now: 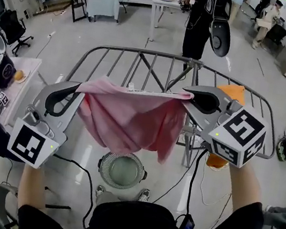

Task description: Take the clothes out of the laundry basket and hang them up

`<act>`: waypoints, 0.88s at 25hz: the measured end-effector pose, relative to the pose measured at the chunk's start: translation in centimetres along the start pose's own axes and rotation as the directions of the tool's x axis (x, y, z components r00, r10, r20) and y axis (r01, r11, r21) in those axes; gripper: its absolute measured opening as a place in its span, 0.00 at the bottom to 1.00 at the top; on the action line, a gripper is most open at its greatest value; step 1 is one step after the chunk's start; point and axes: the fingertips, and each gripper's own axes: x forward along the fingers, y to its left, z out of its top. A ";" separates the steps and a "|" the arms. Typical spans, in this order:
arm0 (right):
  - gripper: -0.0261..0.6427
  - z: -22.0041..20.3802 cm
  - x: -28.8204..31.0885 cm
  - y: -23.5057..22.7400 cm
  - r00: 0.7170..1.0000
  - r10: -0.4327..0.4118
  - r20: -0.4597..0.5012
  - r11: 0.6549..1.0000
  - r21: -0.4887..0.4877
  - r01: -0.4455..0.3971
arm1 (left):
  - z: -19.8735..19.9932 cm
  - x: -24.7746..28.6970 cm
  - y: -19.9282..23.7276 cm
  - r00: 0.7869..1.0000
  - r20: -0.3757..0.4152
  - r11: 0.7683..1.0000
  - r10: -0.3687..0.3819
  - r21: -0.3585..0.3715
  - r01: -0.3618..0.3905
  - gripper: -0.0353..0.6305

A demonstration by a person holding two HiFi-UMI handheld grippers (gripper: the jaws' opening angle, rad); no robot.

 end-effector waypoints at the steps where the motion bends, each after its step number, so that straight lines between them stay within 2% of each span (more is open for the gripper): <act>1: 0.07 1.0 -0.4 -0.1 1.000 0.007 0.007 1.000 -0.002 -0.007 | 1.2 0.2 0.8 1.000 0.029 1.000 0.011 0.008 -0.012 0.08; 4: 0.07 3.6 -1.7 -1.0 1.000 0.007 0.030 1.000 -0.017 -0.007 | 4.3 1.0 2.9 0.994 0.106 0.999 0.041 0.013 -0.043 0.08; 8: 0.07 6.9 -2.4 -3.7 0.999 -0.030 0.029 0.996 -0.082 0.032 | 7.2 2.4 5.3 0.991 0.122 0.998 0.051 0.034 -0.055 0.08; 11: 0.07 9.8 -2.4 -6.7 0.999 -0.034 0.032 0.995 -0.091 0.036 | 10.0 3.3 7.5 0.988 0.136 0.995 0.072 0.062 -0.081 0.08; 15: 0.07 13.2 -1.0 -11.0 0.998 -0.043 0.051 0.993 -0.107 0.048 | 12.5 4.1 10.0 0.982 0.139 0.987 0.129 0.080 -0.141 0.08; 22: 0.07 18.7 3.8 -15.9 0.990 -0.094 0.106 0.989 -0.107 0.106 | 13.9 4.0 14.3 0.976 0.113 0.973 0.185 0.120 -0.198 0.08</act>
